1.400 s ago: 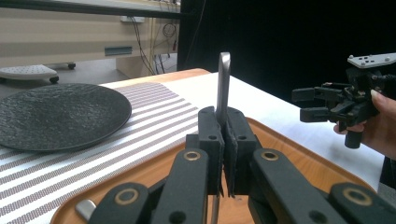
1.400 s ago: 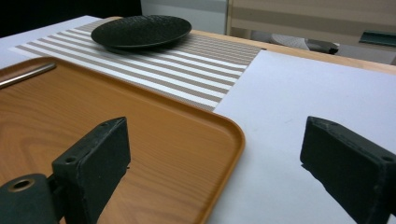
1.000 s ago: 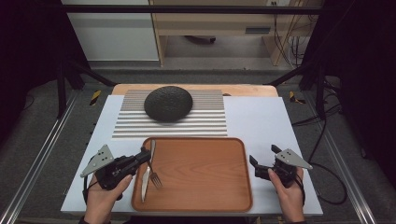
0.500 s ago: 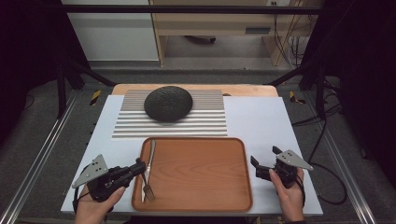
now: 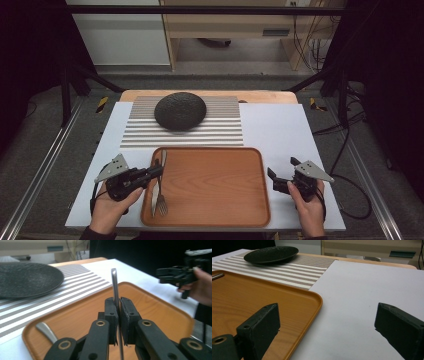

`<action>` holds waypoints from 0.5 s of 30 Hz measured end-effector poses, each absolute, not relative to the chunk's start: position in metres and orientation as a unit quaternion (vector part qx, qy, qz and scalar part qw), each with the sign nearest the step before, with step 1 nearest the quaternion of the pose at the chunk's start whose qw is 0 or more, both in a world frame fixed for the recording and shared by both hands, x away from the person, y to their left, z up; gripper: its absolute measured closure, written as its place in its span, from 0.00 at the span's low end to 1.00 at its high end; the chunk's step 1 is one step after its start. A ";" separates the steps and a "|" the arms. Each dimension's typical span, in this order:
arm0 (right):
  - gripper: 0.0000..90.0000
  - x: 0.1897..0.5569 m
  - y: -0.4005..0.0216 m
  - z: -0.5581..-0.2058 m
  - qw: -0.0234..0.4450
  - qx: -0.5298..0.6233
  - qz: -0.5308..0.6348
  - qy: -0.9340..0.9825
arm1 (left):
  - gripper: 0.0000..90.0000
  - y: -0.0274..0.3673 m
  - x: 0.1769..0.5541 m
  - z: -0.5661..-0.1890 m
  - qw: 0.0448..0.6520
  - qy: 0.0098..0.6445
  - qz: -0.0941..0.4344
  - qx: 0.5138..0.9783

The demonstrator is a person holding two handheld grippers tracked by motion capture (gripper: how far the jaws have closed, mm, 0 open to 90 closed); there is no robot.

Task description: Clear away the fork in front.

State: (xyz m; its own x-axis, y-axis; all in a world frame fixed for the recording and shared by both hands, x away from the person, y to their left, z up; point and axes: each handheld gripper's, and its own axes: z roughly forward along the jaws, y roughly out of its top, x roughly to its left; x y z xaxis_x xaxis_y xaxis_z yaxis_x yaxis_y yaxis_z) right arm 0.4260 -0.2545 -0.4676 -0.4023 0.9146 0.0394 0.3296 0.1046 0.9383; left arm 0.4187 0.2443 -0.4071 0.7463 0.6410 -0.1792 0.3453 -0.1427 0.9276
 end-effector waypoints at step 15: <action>0.07 0.426 -0.256 -0.468 0.291 0.460 0.498 0.675 | 0.86 0.241 0.469 -0.445 0.532 0.390 0.114 0.743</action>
